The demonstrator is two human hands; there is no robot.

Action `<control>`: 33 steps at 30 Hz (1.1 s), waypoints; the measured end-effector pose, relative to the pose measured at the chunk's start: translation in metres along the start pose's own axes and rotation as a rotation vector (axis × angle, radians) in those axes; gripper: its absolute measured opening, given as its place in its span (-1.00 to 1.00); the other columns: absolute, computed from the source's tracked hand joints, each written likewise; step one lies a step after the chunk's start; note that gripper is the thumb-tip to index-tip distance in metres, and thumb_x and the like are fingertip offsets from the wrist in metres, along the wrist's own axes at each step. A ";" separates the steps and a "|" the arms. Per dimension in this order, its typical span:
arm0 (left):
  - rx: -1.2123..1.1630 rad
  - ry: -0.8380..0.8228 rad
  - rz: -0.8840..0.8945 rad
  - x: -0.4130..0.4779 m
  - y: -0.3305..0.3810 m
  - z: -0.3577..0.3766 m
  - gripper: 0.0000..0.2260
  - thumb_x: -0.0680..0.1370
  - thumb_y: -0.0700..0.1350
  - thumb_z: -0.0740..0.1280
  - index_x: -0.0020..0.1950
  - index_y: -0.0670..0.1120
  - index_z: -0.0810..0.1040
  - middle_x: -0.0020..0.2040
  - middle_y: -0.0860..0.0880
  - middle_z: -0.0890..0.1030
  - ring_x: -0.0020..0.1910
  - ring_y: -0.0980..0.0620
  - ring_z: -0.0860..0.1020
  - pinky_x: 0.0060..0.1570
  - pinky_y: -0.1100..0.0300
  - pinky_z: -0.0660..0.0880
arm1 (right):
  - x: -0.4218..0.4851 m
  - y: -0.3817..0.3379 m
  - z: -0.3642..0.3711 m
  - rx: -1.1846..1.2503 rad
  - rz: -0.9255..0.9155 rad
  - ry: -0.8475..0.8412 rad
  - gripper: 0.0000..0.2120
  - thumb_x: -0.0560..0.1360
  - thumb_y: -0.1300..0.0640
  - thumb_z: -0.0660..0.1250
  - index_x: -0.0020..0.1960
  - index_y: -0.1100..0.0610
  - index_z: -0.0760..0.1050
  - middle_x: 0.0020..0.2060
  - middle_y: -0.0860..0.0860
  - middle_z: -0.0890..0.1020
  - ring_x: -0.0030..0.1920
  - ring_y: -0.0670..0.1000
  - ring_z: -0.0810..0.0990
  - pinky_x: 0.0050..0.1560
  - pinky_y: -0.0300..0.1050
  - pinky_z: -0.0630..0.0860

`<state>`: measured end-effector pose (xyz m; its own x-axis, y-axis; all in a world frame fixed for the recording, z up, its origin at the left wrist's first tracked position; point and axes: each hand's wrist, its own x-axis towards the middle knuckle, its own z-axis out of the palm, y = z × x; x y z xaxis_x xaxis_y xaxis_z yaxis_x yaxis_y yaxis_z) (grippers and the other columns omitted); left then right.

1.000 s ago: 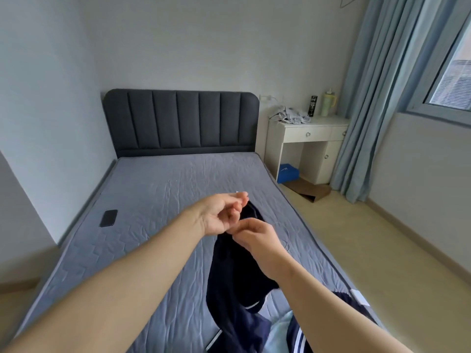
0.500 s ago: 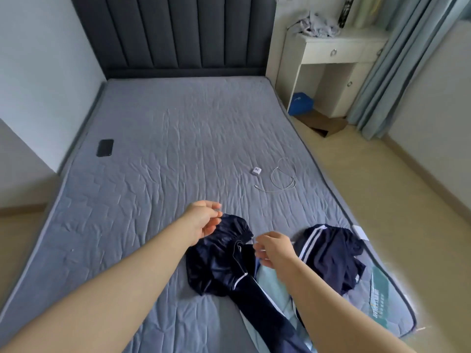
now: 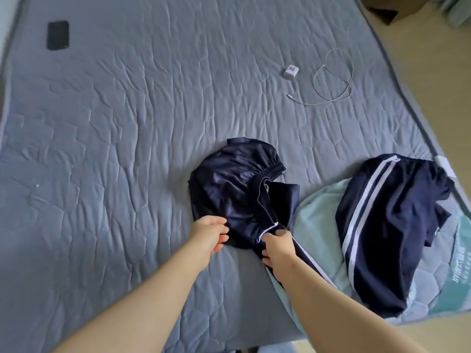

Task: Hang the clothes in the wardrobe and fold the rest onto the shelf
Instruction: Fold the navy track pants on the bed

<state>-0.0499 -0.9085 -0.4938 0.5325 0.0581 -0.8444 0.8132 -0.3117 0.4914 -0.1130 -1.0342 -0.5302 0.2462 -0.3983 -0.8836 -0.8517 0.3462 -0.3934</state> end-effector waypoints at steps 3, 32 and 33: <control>0.005 0.015 0.001 0.039 -0.011 0.002 -0.83 0.54 -0.28 0.20 -0.09 -0.03 0.51 -0.23 0.03 0.56 -0.35 0.14 0.49 -0.37 0.32 0.41 | 0.049 -0.007 0.019 0.091 0.010 0.051 -0.43 0.45 0.21 0.31 0.39 0.09 0.18 -0.10 0.06 0.46 -0.28 0.00 0.40 -0.14 -0.08 0.43; 0.495 -0.255 1.007 -0.256 0.268 -0.064 -0.54 0.49 -0.41 0.26 0.29 0.01 0.45 0.45 0.09 0.25 0.42 0.12 0.22 0.26 0.34 0.22 | -0.315 -0.277 -0.106 -0.075 -0.976 -0.332 -0.70 0.29 0.47 0.22 -0.37 0.09 0.52 -0.55 -0.01 0.53 -0.44 0.03 0.50 -0.36 -0.20 0.47; 0.511 -0.275 1.028 -0.272 0.273 -0.071 -0.58 0.50 -0.35 0.30 0.25 0.06 0.45 0.50 0.09 0.16 0.45 0.12 0.17 0.27 0.28 0.19 | -0.333 -0.280 -0.114 -0.095 -1.018 -0.318 -0.70 0.29 0.47 0.22 -0.36 0.10 0.53 -0.54 -0.01 0.54 -0.44 0.02 0.50 -0.37 -0.21 0.47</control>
<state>0.0440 -0.9422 -0.1151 0.7631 -0.6286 -0.1499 -0.1901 -0.4401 0.8776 -0.0092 -1.0950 -0.0966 0.9588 -0.2179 -0.1821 -0.2070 -0.0971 -0.9735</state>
